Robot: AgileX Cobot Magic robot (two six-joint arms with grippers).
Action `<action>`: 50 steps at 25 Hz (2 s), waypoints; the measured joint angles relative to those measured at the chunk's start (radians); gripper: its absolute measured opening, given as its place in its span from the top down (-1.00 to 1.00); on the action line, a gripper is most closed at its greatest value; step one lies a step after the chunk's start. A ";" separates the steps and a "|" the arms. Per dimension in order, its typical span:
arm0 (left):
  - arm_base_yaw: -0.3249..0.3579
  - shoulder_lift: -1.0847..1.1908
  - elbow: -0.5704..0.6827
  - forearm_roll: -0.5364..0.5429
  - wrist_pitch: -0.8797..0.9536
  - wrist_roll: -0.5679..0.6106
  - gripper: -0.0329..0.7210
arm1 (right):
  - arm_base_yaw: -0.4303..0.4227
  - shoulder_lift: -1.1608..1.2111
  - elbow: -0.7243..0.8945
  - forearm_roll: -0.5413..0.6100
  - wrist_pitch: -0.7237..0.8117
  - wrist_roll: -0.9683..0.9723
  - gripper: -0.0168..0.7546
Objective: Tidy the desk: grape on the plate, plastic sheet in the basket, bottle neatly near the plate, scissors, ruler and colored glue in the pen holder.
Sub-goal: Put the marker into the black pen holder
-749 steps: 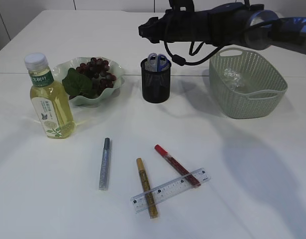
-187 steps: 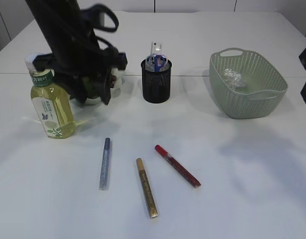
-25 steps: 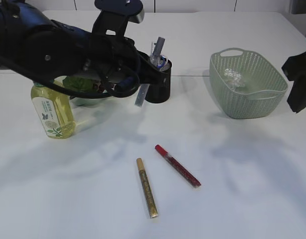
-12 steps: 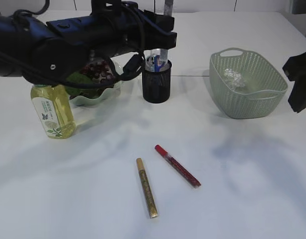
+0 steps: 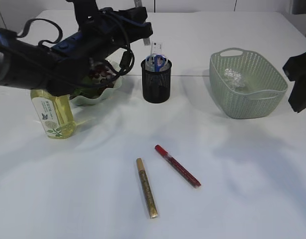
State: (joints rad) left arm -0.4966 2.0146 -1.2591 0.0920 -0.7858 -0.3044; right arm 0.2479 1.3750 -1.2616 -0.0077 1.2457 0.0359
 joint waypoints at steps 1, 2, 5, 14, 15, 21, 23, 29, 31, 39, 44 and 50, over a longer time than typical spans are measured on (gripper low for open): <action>0.000 0.019 -0.024 -0.001 -0.007 0.000 0.78 | 0.000 0.000 0.000 0.000 0.000 0.000 0.01; 0.000 0.042 -0.045 -0.003 -0.012 0.000 0.78 | 0.000 0.000 0.000 0.000 0.000 0.000 0.01; 0.000 0.105 -0.119 -0.003 -0.014 0.000 0.78 | 0.000 0.000 0.000 -0.002 0.000 0.000 0.01; 0.000 0.256 -0.305 -0.003 0.036 0.000 0.78 | 0.000 0.000 0.000 -0.023 0.000 0.000 0.01; 0.002 0.265 -0.315 -0.003 0.041 0.000 0.78 | 0.000 0.000 0.000 -0.025 0.000 0.000 0.01; 0.016 0.313 -0.362 -0.003 0.065 0.000 0.77 | 0.000 0.000 0.000 -0.037 0.000 0.000 0.01; 0.023 0.321 -0.375 -0.003 0.095 0.000 0.77 | 0.000 0.000 0.000 -0.041 0.000 0.000 0.01; 0.029 0.327 -0.382 -0.005 0.121 0.000 0.74 | 0.000 0.000 0.000 -0.045 0.000 0.000 0.01; 0.031 0.327 -0.382 -0.005 0.124 0.000 0.71 | 0.000 0.000 0.000 -0.047 0.000 0.000 0.01; 0.031 0.338 -0.420 -0.005 0.126 0.000 0.48 | 0.000 0.000 0.000 -0.048 0.000 0.000 0.01; 0.031 0.338 -0.426 -0.005 0.128 0.000 0.37 | 0.000 0.000 0.000 -0.048 0.000 0.000 0.01; 0.031 0.338 -0.426 -0.005 0.151 0.000 0.33 | 0.000 0.000 0.000 -0.048 0.000 0.000 0.01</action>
State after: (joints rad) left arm -0.4659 2.3529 -1.6847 0.0870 -0.6353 -0.3044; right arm 0.2479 1.3750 -1.2616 -0.0554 1.2457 0.0359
